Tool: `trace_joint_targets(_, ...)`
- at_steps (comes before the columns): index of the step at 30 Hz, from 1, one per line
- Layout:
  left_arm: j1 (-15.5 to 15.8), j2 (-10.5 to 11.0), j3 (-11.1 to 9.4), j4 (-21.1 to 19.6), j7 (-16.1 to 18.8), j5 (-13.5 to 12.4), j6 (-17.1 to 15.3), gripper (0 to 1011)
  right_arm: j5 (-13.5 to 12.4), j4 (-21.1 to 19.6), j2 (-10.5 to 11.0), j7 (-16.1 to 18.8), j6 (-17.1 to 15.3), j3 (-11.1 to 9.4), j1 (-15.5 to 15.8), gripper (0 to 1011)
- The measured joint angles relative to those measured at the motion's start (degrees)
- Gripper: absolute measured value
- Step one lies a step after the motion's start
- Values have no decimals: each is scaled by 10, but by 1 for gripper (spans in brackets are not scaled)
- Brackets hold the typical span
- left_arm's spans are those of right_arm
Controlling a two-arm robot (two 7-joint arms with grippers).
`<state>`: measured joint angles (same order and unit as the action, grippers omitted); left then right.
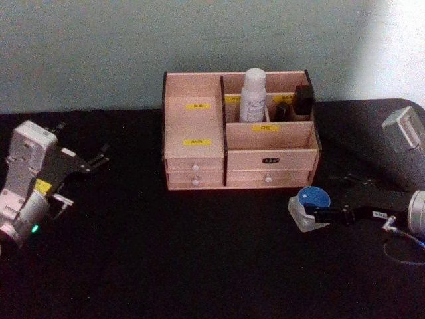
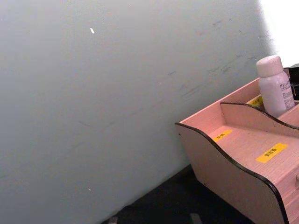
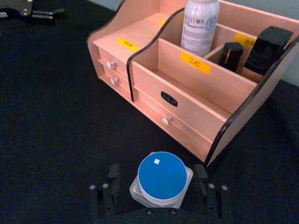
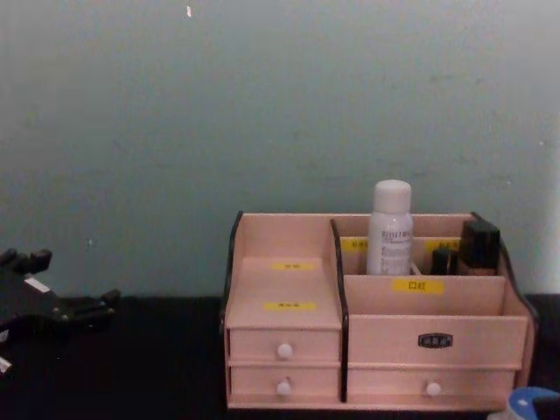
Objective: Pick up the facial cleanser and watermelon frost from the table and place them into the tiered storage box.
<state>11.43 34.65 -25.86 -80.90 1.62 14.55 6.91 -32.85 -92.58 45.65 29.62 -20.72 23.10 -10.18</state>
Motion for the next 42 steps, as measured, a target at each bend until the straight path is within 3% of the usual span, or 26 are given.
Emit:
trace_joint_targets(18,0,0,0,0,0,0,0,1001,6,35,-13,12,-3,24,-23,1003)
trace_joint_targets(42,0,0,0,0,0,0,0,1001,6,49,-17,11,-8,33,-31,1003)
